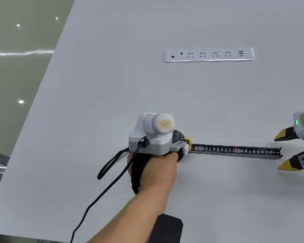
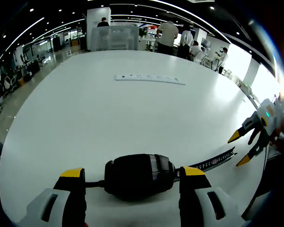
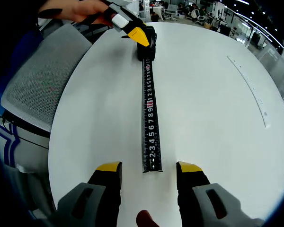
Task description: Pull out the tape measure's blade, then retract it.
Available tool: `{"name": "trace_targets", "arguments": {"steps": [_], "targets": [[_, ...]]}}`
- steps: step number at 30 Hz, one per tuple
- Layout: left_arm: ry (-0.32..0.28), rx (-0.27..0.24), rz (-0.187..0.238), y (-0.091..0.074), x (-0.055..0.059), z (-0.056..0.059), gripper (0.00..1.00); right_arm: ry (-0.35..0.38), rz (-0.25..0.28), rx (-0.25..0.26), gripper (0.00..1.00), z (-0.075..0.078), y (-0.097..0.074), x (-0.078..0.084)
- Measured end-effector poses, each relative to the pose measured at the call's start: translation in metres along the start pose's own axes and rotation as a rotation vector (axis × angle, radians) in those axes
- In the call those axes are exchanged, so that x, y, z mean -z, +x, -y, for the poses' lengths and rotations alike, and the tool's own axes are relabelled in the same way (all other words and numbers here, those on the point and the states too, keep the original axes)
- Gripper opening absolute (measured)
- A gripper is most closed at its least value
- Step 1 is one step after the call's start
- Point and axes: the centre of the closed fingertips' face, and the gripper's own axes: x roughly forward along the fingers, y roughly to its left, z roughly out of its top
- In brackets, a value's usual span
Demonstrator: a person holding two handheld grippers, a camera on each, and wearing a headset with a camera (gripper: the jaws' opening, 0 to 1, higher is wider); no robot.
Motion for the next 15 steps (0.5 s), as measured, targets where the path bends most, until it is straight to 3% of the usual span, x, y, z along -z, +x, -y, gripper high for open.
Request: {"name": "trace_targets", "arguments": {"steps": [15], "targets": [[0.009,0.003,-0.009,0.0059,0.0037,0.0016,0.75,-0.015,0.013,-0.005,0.27,0.0019,0.0026,0.0009]]}}
